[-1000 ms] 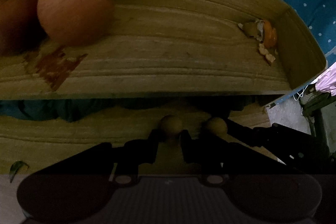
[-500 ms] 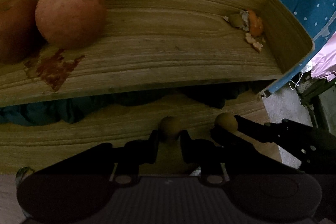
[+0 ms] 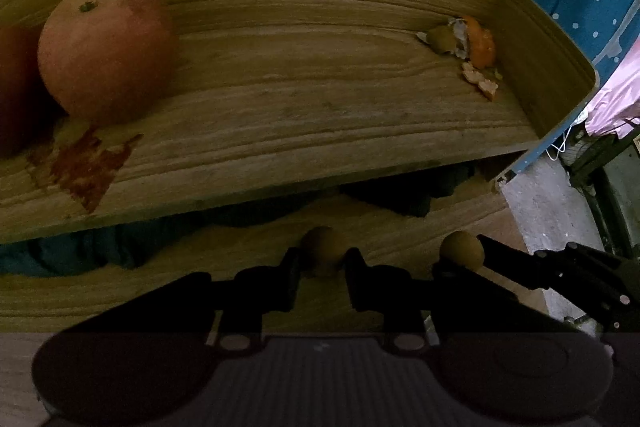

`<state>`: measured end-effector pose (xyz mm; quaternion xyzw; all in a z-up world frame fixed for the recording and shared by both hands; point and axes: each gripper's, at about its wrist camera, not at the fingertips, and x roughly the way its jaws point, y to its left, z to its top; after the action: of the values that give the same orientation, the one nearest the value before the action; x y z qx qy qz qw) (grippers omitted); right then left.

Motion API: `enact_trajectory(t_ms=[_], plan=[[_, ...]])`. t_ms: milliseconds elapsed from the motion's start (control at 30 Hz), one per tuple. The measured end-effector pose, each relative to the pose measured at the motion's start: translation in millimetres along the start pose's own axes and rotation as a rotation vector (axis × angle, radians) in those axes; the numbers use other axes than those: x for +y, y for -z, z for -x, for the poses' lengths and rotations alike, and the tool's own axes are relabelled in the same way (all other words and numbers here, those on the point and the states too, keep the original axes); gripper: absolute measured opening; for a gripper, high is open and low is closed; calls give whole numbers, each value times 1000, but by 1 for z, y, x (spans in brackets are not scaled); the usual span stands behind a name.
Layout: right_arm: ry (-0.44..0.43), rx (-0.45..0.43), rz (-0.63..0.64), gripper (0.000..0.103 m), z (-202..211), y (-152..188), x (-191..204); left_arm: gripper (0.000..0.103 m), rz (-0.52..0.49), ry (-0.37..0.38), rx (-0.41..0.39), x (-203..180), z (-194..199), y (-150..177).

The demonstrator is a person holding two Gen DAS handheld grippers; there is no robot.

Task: Organize fruits
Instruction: 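Close the left tool on one brown ball while the right tool grasps the other, then carry both brown balls over the silver tray with both tools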

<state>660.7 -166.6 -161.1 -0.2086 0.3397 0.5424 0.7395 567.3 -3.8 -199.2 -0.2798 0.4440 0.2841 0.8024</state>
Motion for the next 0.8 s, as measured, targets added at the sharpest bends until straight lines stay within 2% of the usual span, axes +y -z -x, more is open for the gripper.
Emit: enact_trajectory(t_ms=[233,500,800], plan=[[28,-14,-7,28,16,0,9,26,-16,29,-17,4,18,8],[98,-41,-37,28,52,4,24,26,-58,89,-41,1,54,18],[174,-73,-111,28,92,26,40,27,-149,144,-56,-16,83,27]])
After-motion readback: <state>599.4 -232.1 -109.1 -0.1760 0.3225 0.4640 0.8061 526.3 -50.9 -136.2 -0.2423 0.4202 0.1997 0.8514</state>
